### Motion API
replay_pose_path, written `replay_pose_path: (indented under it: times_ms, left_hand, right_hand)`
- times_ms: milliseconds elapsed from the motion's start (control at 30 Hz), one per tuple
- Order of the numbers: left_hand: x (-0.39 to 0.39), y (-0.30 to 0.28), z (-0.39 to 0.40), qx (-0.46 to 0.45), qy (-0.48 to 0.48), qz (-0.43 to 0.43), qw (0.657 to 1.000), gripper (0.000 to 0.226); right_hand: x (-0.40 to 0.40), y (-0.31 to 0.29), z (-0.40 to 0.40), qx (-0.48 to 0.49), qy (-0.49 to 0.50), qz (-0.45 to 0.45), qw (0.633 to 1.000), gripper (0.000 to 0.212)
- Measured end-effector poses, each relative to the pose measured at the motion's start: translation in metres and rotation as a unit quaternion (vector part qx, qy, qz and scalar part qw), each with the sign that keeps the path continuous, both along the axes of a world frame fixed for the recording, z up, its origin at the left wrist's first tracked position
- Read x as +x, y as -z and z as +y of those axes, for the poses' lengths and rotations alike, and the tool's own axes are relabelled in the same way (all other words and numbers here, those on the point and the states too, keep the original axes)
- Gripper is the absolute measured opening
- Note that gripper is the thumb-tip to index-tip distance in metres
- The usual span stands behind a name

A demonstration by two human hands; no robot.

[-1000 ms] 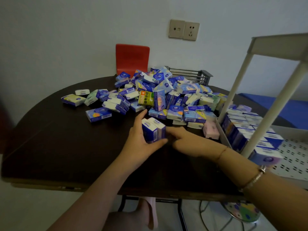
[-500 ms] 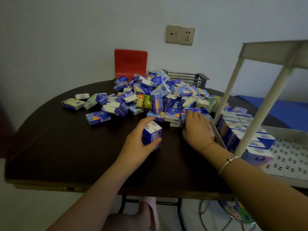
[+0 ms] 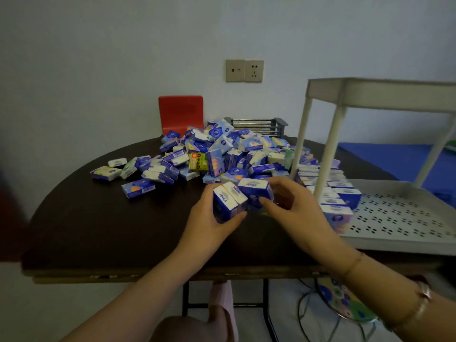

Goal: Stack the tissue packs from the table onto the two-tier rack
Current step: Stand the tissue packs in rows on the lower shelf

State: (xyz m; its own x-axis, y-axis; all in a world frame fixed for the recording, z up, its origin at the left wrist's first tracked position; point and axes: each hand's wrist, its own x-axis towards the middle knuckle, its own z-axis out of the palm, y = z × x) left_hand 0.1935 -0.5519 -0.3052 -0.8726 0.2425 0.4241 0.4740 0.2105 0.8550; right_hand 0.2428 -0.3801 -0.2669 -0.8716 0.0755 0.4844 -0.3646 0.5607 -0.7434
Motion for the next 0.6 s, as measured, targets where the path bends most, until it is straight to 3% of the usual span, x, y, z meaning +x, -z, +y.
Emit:
replay_pose_path:
  times_ms: [267,433,600]
  left_hand:
    - [0.060,-0.025,0.063,0.020,0.067,0.042,0.997,0.057]
    - [0.076,-0.039,0.112,0.013,0.065,0.088,0.994,0.052]
    - [0.079,-0.046,0.155,0.014,0.097,0.049,0.994,0.056]
  right_hand:
    - [0.074,-0.014,0.052,-0.118,-0.062,0.007,0.991,0.031]
    - [0.095,-0.012,0.089,-0.089,-0.107,-0.033,0.990,0.058]
    - [0.096,-0.006,0.116,-0.041,-0.019,0.001,0.999,0.076]
